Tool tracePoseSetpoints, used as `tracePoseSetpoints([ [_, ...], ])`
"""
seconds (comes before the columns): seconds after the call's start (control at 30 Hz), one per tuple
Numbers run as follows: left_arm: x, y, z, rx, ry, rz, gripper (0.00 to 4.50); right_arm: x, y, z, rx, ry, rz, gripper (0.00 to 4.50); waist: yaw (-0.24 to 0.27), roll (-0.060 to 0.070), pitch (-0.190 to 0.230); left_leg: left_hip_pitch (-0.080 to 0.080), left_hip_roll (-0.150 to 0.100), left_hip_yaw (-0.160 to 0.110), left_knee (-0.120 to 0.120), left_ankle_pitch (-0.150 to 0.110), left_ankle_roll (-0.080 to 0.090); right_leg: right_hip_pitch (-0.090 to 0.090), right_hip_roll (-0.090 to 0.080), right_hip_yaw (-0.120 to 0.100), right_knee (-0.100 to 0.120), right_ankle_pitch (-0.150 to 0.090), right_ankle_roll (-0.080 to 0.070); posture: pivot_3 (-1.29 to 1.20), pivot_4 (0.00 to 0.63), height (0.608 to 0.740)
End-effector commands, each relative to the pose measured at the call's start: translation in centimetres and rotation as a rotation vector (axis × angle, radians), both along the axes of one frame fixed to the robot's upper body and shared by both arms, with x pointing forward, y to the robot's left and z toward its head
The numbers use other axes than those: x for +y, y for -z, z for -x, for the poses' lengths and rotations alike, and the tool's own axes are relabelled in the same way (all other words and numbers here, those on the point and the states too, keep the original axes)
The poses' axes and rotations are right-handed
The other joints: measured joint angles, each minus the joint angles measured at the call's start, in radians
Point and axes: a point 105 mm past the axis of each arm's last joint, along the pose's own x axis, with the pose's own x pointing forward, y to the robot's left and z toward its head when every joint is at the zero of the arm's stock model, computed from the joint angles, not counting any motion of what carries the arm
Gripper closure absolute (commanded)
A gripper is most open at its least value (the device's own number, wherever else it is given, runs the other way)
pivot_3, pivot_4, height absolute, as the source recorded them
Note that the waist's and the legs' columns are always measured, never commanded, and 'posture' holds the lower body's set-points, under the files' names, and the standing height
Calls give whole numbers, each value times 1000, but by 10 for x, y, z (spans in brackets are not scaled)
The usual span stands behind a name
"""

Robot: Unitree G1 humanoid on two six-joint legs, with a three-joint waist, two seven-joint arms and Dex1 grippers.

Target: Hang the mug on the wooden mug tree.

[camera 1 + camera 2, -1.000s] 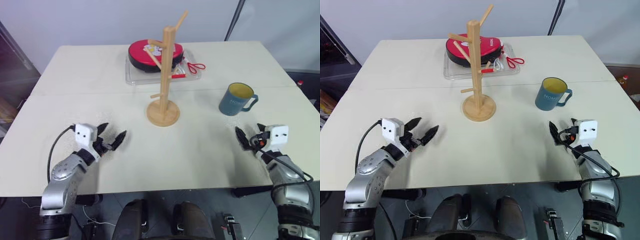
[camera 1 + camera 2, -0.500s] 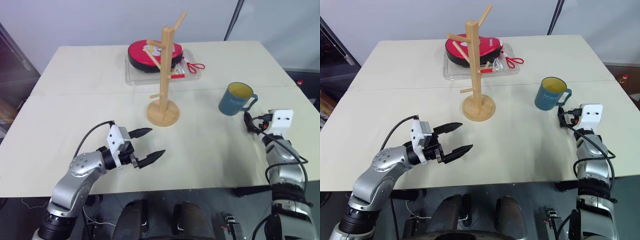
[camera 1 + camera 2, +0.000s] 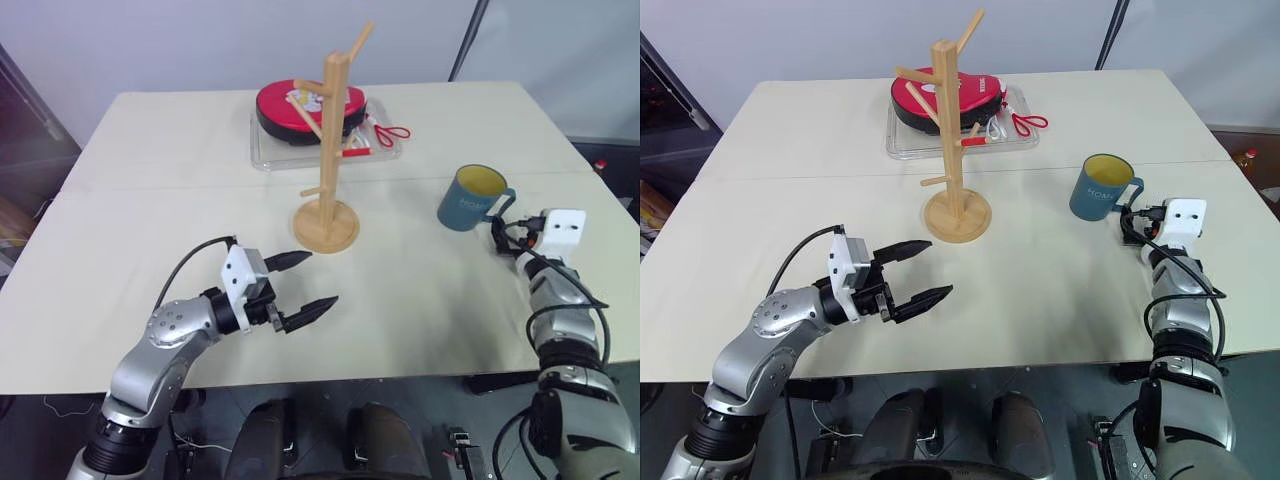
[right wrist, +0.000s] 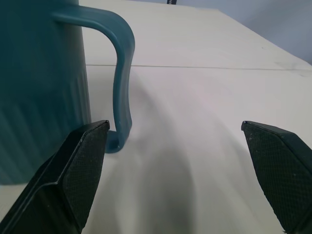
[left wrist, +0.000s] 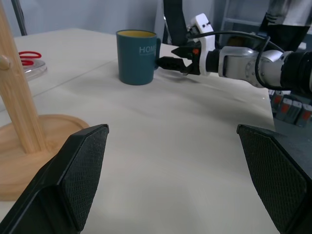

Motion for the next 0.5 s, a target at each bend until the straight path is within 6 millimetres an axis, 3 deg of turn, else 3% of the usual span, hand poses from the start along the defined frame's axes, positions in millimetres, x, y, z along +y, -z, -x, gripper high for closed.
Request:
tracePoseSetpoints([
  [0.03, -2, -10, 3, -46, 13, 6, 0, -3, -16, -5, -43, -5, 33, 20, 0, 0, 0, 0, 0, 0, 0, 0, 0, 0, 0, 0, 0, 0, 0, 0, 150, 740],
  [0.3, -4, -11, 1, -56, 19, 1, 0, 1, -12, -14, -27, -20, 4, 20, -1, 0, 0, 0, 0, 0, 0, 3, -5, 0, 0, 0, 0, 0, 0, 0, 150, 740],
  [0.37, -4, -10, 0, -58, 18, -4, 0, 2, -12, -15, -27, -25, 0, 744, -1, 0, 0, 0, 0, 0, 0, 3, -5, 0, 0, 0, 0, 0, 0, 0, 150, 740],
  [0.5, -5, -10, 0, -59, 13, -5, 0, 5, -12, -17, -32, -44, -13, 2691, 0, 0, 0, 0, 0, 0, 0, 3, -5, 0, 0, 0, 0, 0, 0, 0, 150, 740],
])
